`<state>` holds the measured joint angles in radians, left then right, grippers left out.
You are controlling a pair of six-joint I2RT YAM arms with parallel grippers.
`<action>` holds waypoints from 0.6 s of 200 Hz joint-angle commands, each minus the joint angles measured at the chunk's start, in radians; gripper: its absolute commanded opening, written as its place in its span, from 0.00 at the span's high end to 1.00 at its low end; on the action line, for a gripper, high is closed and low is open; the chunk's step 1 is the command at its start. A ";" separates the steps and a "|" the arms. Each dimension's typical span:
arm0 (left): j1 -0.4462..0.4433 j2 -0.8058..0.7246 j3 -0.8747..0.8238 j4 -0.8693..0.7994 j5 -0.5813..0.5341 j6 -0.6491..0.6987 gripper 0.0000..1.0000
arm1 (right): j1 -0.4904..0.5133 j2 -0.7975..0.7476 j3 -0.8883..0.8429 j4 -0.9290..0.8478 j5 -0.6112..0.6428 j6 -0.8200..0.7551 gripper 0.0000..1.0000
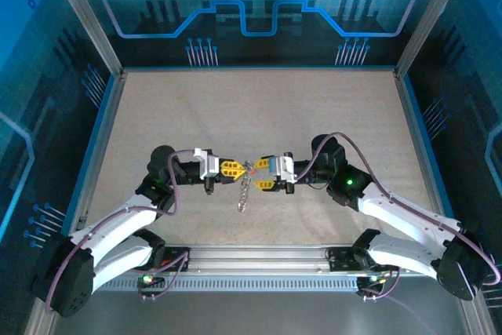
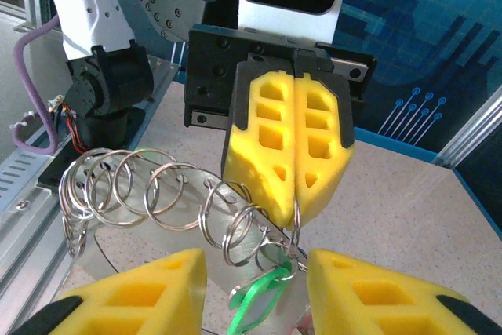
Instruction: Put the keys on the keyring
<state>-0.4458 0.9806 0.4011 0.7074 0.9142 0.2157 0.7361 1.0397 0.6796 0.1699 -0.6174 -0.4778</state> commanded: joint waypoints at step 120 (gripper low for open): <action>0.006 -0.017 0.001 0.042 0.029 0.003 1.00 | 0.071 0.113 0.059 0.095 0.126 0.032 0.79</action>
<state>-0.4458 0.9733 0.4011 0.7010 0.9142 0.2150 0.7918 1.1385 0.7036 0.2188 -0.5083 -0.4595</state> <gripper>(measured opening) 0.062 0.225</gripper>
